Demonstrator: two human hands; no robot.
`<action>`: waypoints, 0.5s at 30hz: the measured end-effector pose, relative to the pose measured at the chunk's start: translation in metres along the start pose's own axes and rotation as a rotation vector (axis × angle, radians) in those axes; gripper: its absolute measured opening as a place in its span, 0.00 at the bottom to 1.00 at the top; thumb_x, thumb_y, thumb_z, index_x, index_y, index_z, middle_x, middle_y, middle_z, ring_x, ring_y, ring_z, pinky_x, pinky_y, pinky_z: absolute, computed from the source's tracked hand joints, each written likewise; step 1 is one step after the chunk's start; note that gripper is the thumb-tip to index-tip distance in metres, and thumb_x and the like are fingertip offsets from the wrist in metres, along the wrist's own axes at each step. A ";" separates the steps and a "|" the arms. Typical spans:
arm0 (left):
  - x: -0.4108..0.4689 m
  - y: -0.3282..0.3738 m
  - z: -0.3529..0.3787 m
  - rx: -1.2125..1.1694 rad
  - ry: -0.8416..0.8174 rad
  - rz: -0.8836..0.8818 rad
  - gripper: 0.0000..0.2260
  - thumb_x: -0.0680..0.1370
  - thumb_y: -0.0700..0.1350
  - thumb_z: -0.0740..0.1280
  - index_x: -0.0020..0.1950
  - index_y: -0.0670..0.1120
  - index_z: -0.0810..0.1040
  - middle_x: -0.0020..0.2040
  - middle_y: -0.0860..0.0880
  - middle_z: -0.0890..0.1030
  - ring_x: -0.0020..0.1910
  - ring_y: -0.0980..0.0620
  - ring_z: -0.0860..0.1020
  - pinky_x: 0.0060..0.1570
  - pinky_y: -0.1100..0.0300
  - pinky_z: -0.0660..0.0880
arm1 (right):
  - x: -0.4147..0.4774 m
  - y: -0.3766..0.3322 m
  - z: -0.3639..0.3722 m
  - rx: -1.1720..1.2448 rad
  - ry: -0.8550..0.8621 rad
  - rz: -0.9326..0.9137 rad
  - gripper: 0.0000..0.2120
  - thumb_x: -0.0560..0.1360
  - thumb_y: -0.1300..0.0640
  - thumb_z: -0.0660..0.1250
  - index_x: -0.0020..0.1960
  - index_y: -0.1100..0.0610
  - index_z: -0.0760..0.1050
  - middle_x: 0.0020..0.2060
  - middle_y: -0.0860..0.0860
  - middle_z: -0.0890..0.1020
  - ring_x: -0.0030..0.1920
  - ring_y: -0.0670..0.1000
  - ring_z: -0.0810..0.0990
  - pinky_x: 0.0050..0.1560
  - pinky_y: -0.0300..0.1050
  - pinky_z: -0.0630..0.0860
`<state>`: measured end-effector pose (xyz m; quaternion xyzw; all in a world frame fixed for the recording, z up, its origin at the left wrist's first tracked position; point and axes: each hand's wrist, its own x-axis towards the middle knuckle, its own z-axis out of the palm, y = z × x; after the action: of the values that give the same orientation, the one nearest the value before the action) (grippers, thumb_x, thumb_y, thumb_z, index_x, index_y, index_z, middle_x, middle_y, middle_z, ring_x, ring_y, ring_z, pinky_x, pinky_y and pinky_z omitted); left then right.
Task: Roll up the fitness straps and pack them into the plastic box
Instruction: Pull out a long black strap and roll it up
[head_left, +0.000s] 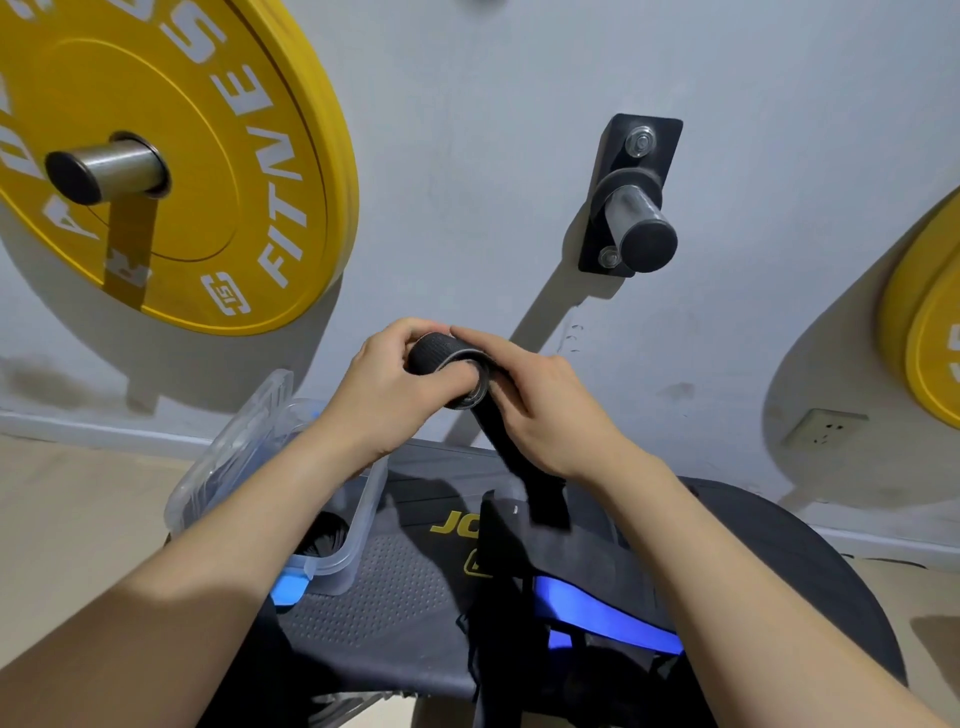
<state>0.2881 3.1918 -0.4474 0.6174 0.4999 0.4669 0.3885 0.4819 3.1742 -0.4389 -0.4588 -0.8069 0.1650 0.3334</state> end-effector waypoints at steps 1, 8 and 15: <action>0.000 0.001 0.000 -0.022 0.010 0.002 0.30 0.63 0.61 0.76 0.63 0.52 0.83 0.53 0.53 0.88 0.55 0.54 0.86 0.60 0.49 0.83 | 0.000 0.001 0.000 -0.021 0.006 -0.004 0.26 0.84 0.59 0.60 0.79 0.42 0.70 0.53 0.51 0.89 0.50 0.60 0.84 0.54 0.58 0.81; 0.000 0.007 -0.004 -0.183 0.065 -0.066 0.29 0.62 0.60 0.78 0.56 0.43 0.88 0.45 0.46 0.90 0.46 0.47 0.89 0.46 0.52 0.87 | 0.008 0.008 -0.017 -0.322 0.021 0.147 0.22 0.84 0.53 0.62 0.76 0.38 0.73 0.54 0.50 0.88 0.56 0.64 0.80 0.51 0.59 0.81; 0.007 0.008 0.017 -0.220 0.311 -0.132 0.23 0.63 0.62 0.78 0.50 0.48 0.88 0.42 0.48 0.90 0.45 0.48 0.89 0.54 0.42 0.86 | 0.015 -0.007 0.017 -0.112 0.043 0.091 0.06 0.84 0.59 0.62 0.48 0.56 0.74 0.39 0.57 0.82 0.41 0.64 0.74 0.42 0.60 0.75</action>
<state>0.3067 3.1968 -0.4434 0.4573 0.5393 0.5821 0.4015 0.4608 3.1838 -0.4414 -0.5164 -0.7858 0.1247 0.3169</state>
